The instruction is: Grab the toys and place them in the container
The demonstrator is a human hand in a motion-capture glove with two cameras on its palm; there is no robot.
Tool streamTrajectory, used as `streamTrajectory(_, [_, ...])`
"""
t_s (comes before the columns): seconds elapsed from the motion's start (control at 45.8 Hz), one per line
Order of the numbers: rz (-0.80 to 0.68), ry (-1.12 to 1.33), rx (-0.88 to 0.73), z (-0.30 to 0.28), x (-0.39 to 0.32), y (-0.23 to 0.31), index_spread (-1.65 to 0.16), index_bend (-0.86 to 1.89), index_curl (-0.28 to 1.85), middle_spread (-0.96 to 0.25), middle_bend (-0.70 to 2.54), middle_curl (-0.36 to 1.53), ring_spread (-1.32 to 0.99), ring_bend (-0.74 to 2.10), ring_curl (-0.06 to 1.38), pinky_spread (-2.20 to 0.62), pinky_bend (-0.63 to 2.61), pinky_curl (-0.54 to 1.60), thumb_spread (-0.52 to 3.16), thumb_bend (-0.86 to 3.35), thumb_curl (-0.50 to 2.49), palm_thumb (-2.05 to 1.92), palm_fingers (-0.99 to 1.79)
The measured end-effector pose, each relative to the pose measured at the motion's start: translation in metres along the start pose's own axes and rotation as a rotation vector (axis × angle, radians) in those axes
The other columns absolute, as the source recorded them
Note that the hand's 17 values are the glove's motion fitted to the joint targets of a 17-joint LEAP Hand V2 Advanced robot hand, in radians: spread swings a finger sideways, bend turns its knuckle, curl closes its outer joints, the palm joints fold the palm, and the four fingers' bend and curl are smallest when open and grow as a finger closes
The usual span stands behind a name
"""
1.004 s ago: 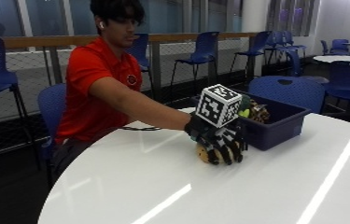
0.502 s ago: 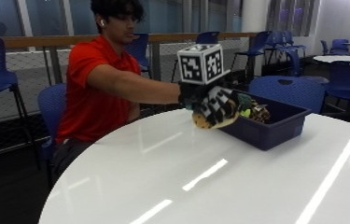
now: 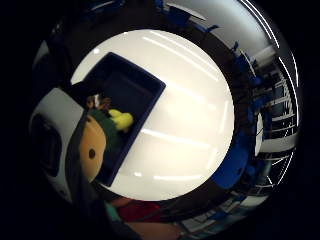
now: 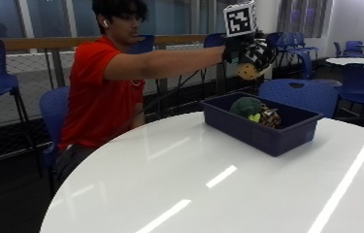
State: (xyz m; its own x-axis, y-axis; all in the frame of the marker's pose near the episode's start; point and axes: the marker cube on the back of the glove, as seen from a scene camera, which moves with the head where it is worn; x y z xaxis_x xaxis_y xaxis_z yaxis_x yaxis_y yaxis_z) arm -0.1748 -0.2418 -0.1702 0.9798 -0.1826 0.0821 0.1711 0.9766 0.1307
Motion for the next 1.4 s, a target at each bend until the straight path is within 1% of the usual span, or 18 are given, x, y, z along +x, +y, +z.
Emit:
streamTrajectory(0.065, [-0.066,-0.01,-0.006,0.0,-0.021,0.003,-0.45,0.15,0.31,-0.47,0.69,0.58,-0.52,1.04,0.5,-0.45,1.03,0.43,0.56,0.11,0.79,0.67,0.86])
streamTrajectory(0.087, [-0.075,-0.008,-0.005,0.0,-0.025,0.004,-0.44,0.13,0.3,-0.47,0.66,0.57,-0.53,1.04,0.5,-0.45,1.03,0.43,0.57,0.1,0.79,0.65,0.8])
streamTrajectory(0.175, [-0.066,0.041,-0.006,0.002,-0.022,0.003,-0.44,0.13,0.3,-0.48,0.62,0.58,-0.53,1.02,0.5,-0.45,1.07,0.43,0.6,0.08,0.81,0.64,0.75])
streamTrajectory(0.24, [-0.094,0.066,-0.062,0.007,-0.012,0.005,-0.44,0.12,0.29,-0.48,0.6,0.58,-0.53,1.01,0.5,-0.44,1.1,0.43,0.62,0.07,0.81,0.63,0.73])
streamTrajectory(0.284, [-0.069,0.049,-0.107,0.01,-0.012,0.007,-0.42,0.09,0.28,-0.47,0.52,0.57,-0.53,0.99,0.5,-0.44,1.17,0.44,0.68,0.04,0.81,0.58,0.62])
streamTrajectory(0.305, [-0.046,0.042,-0.124,0.012,-0.012,0.007,-0.41,0.1,0.28,-0.43,0.46,0.54,-0.5,0.94,0.48,-0.37,1.07,0.41,0.79,-0.07,0.76,0.4,0.32])
streamTrajectory(0.327, [-0.028,0.041,-0.136,0.013,-0.01,0.008,-0.41,0.13,0.3,-0.41,0.46,0.56,-0.47,0.95,0.51,-0.35,1.09,0.45,0.84,-0.06,0.75,0.37,0.26])
streamTrajectory(0.349, [-0.017,0.042,-0.143,0.014,-0.007,0.009,-0.4,0.13,0.3,-0.38,0.42,0.54,-0.43,0.89,0.5,-0.3,1.08,0.46,0.89,-0.08,0.71,0.32,0.11])
streamTrajectory(0.393, [-0.015,0.042,-0.144,0.016,-0.001,0.011,-0.39,0.15,0.31,-0.33,0.39,0.53,-0.38,0.82,0.48,-0.23,1.08,0.46,0.94,-0.09,0.67,0.23,-0.02])
streamTrajectory(0.458, [-0.044,0.007,-0.132,0.016,0.003,0.016,-0.37,0.18,0.3,-0.27,0.37,0.51,-0.28,0.65,0.41,-0.15,1.03,0.41,1.0,-0.11,0.6,0.09,-0.15])
streamTrajectory(0.567, [-0.056,-0.01,-0.117,0.012,0.015,0.024,-0.36,0.18,0.31,-0.21,0.34,0.48,-0.19,0.5,0.34,-0.06,0.94,0.36,1.05,-0.08,0.53,-0.04,-0.14])
streamTrajectory(0.698, [-0.101,0.092,-0.115,0.009,0.048,0.044,-0.36,0.19,0.33,-0.16,0.29,0.46,-0.13,0.41,0.3,0.0,0.85,0.32,1.08,-0.07,0.46,-0.07,-0.11])
streamTrajectory(0.807, [-0.002,0.095,-0.11,0.009,0.069,0.062,-0.36,0.19,0.33,-0.14,0.26,0.44,-0.09,0.37,0.29,0.04,0.81,0.31,1.09,-0.07,0.41,-0.07,-0.07])
streamTrajectory(0.916, [0.037,0.082,-0.117,0.009,0.1,0.09,-0.37,0.18,0.34,-0.13,0.25,0.44,-0.08,0.35,0.28,0.05,0.78,0.3,1.09,-0.06,0.37,-0.07,-0.05])
streamTrajectory(1.157, [0.2,0.019,-0.108,0.014,0.18,0.156,-0.37,0.19,0.35,-0.12,0.22,0.42,-0.06,0.31,0.28,0.07,0.73,0.29,1.11,-0.06,0.32,-0.06,-0.02])
streamTrajectory(1.397, [0.271,0.052,-0.125,0.016,0.223,0.189,-0.38,0.19,0.37,-0.12,0.2,0.41,-0.06,0.28,0.28,0.07,0.68,0.28,1.12,-0.05,0.28,-0.06,0.0])
